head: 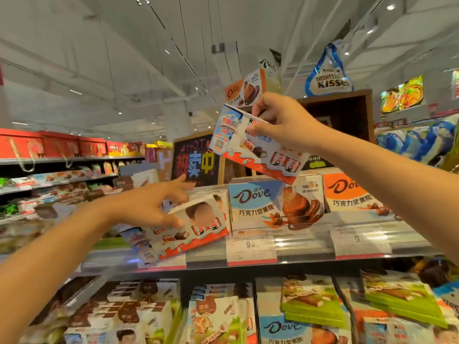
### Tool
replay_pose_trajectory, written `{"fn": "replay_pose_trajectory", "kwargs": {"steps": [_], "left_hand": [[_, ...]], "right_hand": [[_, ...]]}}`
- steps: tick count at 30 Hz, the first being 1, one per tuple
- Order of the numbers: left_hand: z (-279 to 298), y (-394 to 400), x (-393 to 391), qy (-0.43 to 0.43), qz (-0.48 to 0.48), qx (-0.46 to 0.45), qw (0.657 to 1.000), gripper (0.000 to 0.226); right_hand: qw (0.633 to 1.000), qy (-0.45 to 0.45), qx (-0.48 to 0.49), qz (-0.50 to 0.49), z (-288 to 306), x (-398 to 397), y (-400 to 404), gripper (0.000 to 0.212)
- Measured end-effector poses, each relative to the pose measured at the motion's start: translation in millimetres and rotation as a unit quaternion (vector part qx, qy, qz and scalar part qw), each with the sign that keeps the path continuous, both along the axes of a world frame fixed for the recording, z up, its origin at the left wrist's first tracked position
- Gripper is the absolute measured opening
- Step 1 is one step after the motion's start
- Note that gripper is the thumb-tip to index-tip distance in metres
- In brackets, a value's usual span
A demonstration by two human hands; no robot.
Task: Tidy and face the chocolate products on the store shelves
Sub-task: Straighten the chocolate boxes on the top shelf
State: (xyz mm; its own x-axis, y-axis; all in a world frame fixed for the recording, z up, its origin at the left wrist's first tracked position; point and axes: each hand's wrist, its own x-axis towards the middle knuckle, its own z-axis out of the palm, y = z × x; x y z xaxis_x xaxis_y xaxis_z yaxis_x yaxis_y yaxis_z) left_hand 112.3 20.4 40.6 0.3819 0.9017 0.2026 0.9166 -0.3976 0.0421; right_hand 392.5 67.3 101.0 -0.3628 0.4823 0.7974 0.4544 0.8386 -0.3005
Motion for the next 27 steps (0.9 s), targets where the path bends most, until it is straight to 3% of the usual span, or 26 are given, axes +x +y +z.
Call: {"fn": "replay_pose_trajectory", "kwargs": {"steps": [11,16,27], "left_hand": [[-16,3,-20,-0.01,-0.049,-0.016,0.999,0.024],[-19,5,-28,-0.02,-0.092,-0.019,0.995,0.036],[-18,-2,-35,-0.069,-0.134,0.017,0.988,0.019]], "right_hand": [[0.996,0.088,0.013,0.028,-10,-63,11,0.022],[0.991,0.115,0.037,0.059,-13,-78,7,0.022],[0.983,0.148,0.045,0.101,-25,-110,11,0.022]]}}
